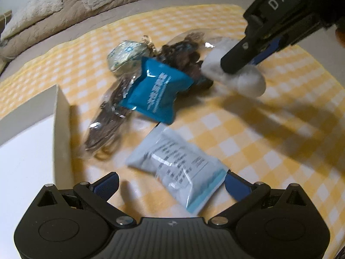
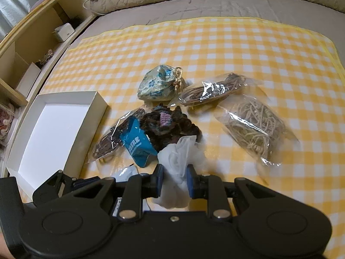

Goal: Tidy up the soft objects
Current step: 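Lift the white mesh puff with the right gripper while the left gripper grasps the white printed packet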

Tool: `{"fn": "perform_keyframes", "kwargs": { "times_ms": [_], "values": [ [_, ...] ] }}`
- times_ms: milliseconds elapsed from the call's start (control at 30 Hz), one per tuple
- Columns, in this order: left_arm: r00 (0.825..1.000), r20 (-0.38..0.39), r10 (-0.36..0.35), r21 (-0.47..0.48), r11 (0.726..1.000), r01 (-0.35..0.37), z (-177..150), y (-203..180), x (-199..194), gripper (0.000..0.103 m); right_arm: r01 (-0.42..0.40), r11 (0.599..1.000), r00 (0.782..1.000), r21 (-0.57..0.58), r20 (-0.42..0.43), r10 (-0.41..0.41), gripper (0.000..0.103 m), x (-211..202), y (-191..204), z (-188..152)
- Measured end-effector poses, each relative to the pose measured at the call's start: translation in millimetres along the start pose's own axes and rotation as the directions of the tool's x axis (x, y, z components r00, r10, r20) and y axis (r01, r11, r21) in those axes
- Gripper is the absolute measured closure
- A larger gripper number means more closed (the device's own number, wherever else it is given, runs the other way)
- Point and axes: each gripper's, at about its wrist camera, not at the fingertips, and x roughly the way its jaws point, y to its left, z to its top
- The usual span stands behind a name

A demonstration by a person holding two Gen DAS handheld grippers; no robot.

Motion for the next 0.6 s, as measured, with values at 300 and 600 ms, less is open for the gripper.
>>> {"fn": "perform_keyframes", "kwargs": {
  "times_ms": [300, 600],
  "values": [
    [0.998, 0.008, -0.065, -0.146, 0.987, 0.066, 0.5, 20.6, -12.6, 0.0, 0.001, 1.0, 1.0, 0.0, 0.014, -0.001, 0.08, -4.1, 1.5, -0.5],
    [0.996, 0.007, -0.086, -0.372, 0.924, 0.083, 26.6, 13.2, 8.3, 0.005, -0.005, 1.0, 0.999, 0.027, 0.044, 0.004, 0.08, -11.5, -3.5, 1.2]
  ]
}}
